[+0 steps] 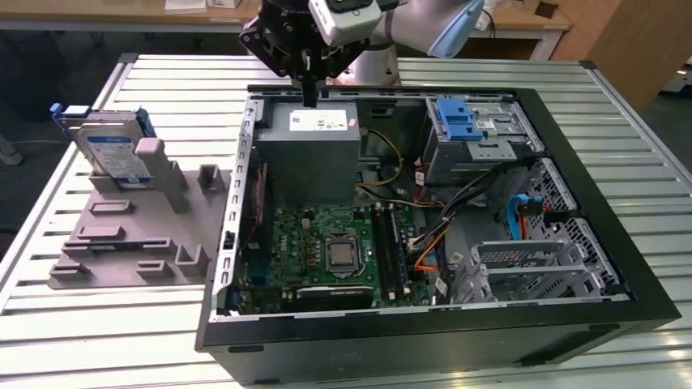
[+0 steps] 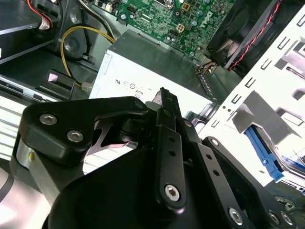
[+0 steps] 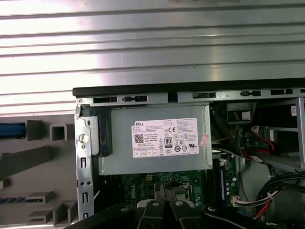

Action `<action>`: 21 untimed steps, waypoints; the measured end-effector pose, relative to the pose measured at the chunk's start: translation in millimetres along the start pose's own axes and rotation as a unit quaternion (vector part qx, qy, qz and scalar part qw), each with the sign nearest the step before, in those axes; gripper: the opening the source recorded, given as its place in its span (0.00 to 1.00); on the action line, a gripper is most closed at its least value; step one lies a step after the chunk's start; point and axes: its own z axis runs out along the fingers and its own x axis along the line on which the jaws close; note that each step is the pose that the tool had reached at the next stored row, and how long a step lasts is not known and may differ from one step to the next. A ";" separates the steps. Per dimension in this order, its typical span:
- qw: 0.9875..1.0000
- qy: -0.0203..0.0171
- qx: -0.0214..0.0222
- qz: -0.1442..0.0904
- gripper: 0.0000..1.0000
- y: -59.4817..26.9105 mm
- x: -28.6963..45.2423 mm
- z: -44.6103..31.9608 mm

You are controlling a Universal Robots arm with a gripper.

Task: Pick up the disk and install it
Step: 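Reach for the disk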

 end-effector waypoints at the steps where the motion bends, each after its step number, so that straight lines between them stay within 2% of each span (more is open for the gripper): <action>1: 1.000 0.000 0.000 0.000 0.11 -0.2 2.1 0.7; 2: 1.000 0.000 0.000 0.000 0.11 -0.5 4.8 2.4; 21: 1.000 0.001 0.000 0.000 0.11 -1.0 10.3 5.2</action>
